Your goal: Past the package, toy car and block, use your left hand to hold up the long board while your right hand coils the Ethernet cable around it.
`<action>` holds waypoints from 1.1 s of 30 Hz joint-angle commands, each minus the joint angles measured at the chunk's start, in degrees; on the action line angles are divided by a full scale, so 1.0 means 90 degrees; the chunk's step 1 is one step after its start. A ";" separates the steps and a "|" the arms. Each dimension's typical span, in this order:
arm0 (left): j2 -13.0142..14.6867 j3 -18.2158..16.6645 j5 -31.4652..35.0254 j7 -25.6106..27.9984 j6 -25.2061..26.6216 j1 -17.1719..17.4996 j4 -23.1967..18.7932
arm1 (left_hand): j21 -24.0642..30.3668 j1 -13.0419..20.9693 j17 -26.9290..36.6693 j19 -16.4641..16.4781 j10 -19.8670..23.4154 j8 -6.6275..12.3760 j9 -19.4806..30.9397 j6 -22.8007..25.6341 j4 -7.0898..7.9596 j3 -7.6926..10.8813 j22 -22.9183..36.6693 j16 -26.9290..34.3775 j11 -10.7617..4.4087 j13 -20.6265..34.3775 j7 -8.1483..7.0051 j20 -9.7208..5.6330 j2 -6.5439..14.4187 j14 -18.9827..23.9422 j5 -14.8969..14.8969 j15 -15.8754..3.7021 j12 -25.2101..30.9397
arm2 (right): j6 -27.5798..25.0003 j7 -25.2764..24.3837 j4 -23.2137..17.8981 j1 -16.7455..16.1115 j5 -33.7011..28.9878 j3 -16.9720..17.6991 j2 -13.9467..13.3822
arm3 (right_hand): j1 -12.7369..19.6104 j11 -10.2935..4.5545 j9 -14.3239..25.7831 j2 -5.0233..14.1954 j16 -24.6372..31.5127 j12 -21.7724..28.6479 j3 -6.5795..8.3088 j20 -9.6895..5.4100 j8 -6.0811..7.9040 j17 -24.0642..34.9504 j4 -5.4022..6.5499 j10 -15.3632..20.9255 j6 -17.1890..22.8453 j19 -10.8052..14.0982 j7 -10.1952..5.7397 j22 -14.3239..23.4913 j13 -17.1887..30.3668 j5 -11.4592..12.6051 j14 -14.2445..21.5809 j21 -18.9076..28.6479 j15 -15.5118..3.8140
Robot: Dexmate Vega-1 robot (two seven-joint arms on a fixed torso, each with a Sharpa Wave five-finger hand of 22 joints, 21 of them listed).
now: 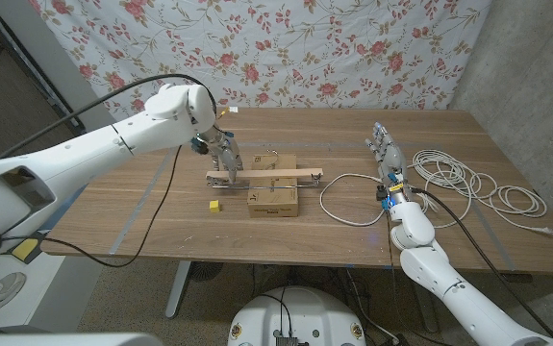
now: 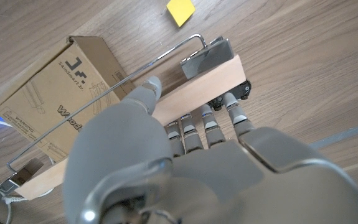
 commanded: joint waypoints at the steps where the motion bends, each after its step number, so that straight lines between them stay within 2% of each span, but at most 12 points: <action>1: 0.0013 0.0038 0.0892 0.0616 0.0149 0.0336 -0.0284 | 0.0088 0.0114 0.0072 0.0174 0.0177 0.0060 0.0034 0.0189 -0.0001 -0.0083 0.0013 0.0105 0.0021 0.0067 -0.0059 -0.0018 0.0016 0.0233 -0.0020 -0.0039 0.0129 | 0.0093 0.0003 0.0280 0.0079 -0.0007 -0.0014 0.0120 | -0.0037 0.0007 0.0025 -0.0009 0.0046 0.0061 -0.0019 0.0028 0.0041 0.0019 0.0008 0.0062 0.0095 0.0057 -0.0008 0.0028 0.0019 0.0011 0.0095 0.0008 0.0012; 7: 0.0017 -0.0225 0.0813 0.1002 -0.0081 0.0633 -0.0291 | 0.0124 0.0100 0.0104 0.0267 0.0243 0.0067 0.0037 0.0282 0.0024 -0.0153 0.0015 0.0150 -0.0013 0.0105 -0.0067 -0.0042 0.0028 0.0328 -0.0027 -0.0111 0.0197 | 0.0157 -0.0044 0.0406 0.0128 -0.0071 -0.0038 0.0192 | -0.0050 0.0009 0.0025 -0.0009 0.0051 0.0063 -0.0020 0.0039 0.0039 0.0020 0.0012 0.0089 0.0105 0.0069 -0.0014 0.0029 0.0019 0.0013 0.0134 0.0006 0.0012; 12: -0.0026 -0.0362 0.0768 0.1312 -0.0349 0.0833 -0.0206 | 0.0196 0.0103 0.0148 0.0445 0.0374 0.0067 0.0040 0.0399 0.0041 -0.0226 0.0018 0.0238 -0.0038 0.0153 -0.0070 -0.0038 0.0084 0.0510 -0.0021 -0.0266 0.0301 | 0.0190 -0.0097 0.0500 0.0160 -0.0127 -0.0060 0.0244 | -0.0056 0.0015 0.0025 -0.0010 0.0056 0.0059 -0.0021 0.0052 0.0036 0.0020 0.0012 0.0095 0.0111 0.0078 -0.0016 0.0029 0.0019 0.0016 0.0168 0.0004 0.0023; 16: -0.0073 -0.0516 0.0640 0.1573 -0.0496 0.1002 -0.0112 | 0.0350 0.0334 0.0217 0.0769 0.0680 0.0137 0.0044 0.0752 -0.0009 -0.0163 0.0036 0.0417 -0.0073 0.0219 -0.0117 -0.0086 0.0356 0.0875 0.0008 -0.0451 0.0483 | 0.0176 -0.0152 0.0527 0.0177 -0.0175 -0.0073 0.0259 | -0.0063 0.0017 0.0024 -0.0012 0.0063 0.0054 -0.0022 0.0065 0.0033 0.0020 0.0012 0.0099 0.0116 0.0083 -0.0027 0.0030 0.0019 0.0019 0.0207 0.0000 0.0045; 18: -0.0100 -0.0543 0.0625 0.1646 -0.0532 0.1049 -0.0059 | 0.0495 0.0590 0.0235 0.1002 0.1005 0.0193 0.0047 0.1022 -0.0054 0.0006 0.0061 0.0543 -0.0086 0.0264 -0.0097 -0.0100 0.0580 0.1214 0.0039 -0.0571 0.0634 | 0.0149 -0.0225 0.0493 0.0169 -0.0246 -0.0075 0.0244 | -0.0066 0.0006 0.0024 -0.0012 0.0062 0.0052 -0.0022 0.0066 0.0032 0.0020 0.0013 0.0097 0.0116 0.0084 -0.0027 0.0030 0.0019 0.0019 0.0209 -0.0001 0.0043; 22: -0.0132 -0.0643 0.0491 0.1790 -0.0580 0.1160 0.0044 | 0.0693 0.0851 0.0243 0.1254 0.1240 0.0243 0.0051 0.1278 0.0008 0.0361 0.0108 0.0605 -0.0116 0.0301 0.0004 -0.0086 0.0785 0.1507 0.0091 -0.0620 0.0725 | 0.0090 -0.0338 0.0402 0.0126 -0.0319 -0.0070 0.0217 | -0.0077 0.0016 0.0024 -0.0016 0.0062 0.0049 -0.0026 0.0076 0.0034 0.0022 0.0016 0.0103 0.0129 0.0094 -0.0046 0.0030 0.0019 0.0021 0.0227 -0.0002 0.0058; 26: -0.0134 -0.0732 0.0377 0.1942 -0.0602 0.1255 0.0080 | 0.1049 0.1191 0.0319 0.1489 0.1662 0.0323 0.0069 0.1667 0.0234 0.0979 0.0227 0.0760 -0.0152 0.0378 0.0076 -0.0134 0.0866 0.2024 0.0102 -0.0711 0.0893 | 0.0040 -0.0433 0.0317 0.0087 -0.0394 -0.0066 0.0184 | -0.0084 0.0023 0.0024 -0.0018 0.0066 0.0045 -0.0028 0.0078 0.0034 0.0023 0.0018 0.0103 0.0137 0.0099 -0.0053 0.0030 0.0019 0.0022 0.0248 -0.0003 0.0076; 27: -0.0128 -0.0759 0.0357 0.2003 -0.0601 0.1286 0.0074 | 0.1242 0.1352 0.0349 0.1571 0.1872 0.0356 0.0081 0.1832 0.0316 0.1242 0.0298 0.0828 -0.0198 0.0421 0.0088 -0.0133 0.0876 0.2276 0.0093 -0.0741 0.0988 | 0.0030 -0.0450 0.0299 0.0081 -0.0403 -0.0065 0.0181 | -0.0086 0.0024 0.0024 -0.0018 0.0066 0.0045 -0.0029 0.0080 0.0034 0.0023 0.0018 0.0105 0.0139 0.0096 -0.0054 0.0030 0.0019 0.0022 0.0252 -0.0005 0.0072; 29: -0.0111 -0.0820 0.0333 0.2166 -0.0592 0.1361 0.0047 | 0.1627 0.1502 0.0394 0.1803 0.2210 0.0392 0.0106 0.2035 0.0538 0.1547 0.0428 0.0937 -0.0219 0.0504 0.0124 -0.0194 0.0856 0.2712 0.0086 -0.0813 0.1157 | 0.0002 -0.0473 0.0260 0.0073 -0.0422 -0.0067 0.0166 | -0.0090 0.0018 0.0024 -0.0019 0.0065 0.0043 -0.0030 0.0079 0.0033 0.0024 0.0019 0.0104 0.0141 0.0102 -0.0058 0.0030 0.0019 0.0023 0.0257 -0.0005 0.0067; 30: -0.0089 -0.0848 0.0348 0.2282 -0.0612 0.1404 0.0020 | 0.1832 0.1550 0.0412 0.1911 0.2376 0.0434 0.0122 0.2194 0.0640 0.1653 0.0498 0.0975 -0.0241 0.0549 0.0166 -0.0216 0.0855 0.2909 0.0084 -0.0829 0.1251 | -0.0011 -0.0474 0.0248 0.0074 -0.0425 -0.0071 0.0159 | -0.0093 0.0018 0.0024 -0.0019 0.0065 0.0041 -0.0030 0.0085 0.0032 0.0024 0.0020 0.0102 0.0140 0.0100 -0.0058 0.0030 0.0019 0.0023 0.0261 -0.0007 0.0066; 31: -0.0064 -0.0892 0.0348 0.2400 -0.0627 0.1456 -0.0021 | 0.2151 0.1591 0.0464 0.2121 0.2490 0.0433 0.0146 0.2273 0.0782 0.1748 0.0590 0.1093 -0.0243 0.0624 0.0187 -0.0311 0.0838 0.3331 0.0085 -0.0928 0.1354 | -0.0026 -0.0489 0.0234 0.0075 -0.0440 -0.0073 0.0155 | -0.0095 0.0018 0.0024 -0.0020 0.0064 0.0041 -0.0030 0.0083 0.0031 0.0024 0.0020 0.0105 0.0141 0.0102 -0.0057 0.0031 0.0019 0.0024 0.0263 -0.0007 0.0067; 33: -0.0016 -0.1002 0.0322 0.2636 -0.0654 0.1561 -0.0104 | 0.2817 0.1484 0.0637 0.2503 0.2652 0.0436 0.0237 0.2402 0.1083 0.1724 0.0754 0.1293 -0.0235 0.0827 0.0229 -0.0500 0.0777 0.4043 0.0093 -0.1058 0.1588 | -0.0065 -0.0516 0.0199 0.0077 -0.0469 -0.0079 0.0140 | -0.0097 0.0018 0.0024 -0.0020 0.0060 0.0040 -0.0031 0.0087 0.0030 0.0024 0.0021 0.0110 0.0142 0.0101 -0.0059 0.0031 0.0019 0.0025 0.0260 -0.0010 0.0069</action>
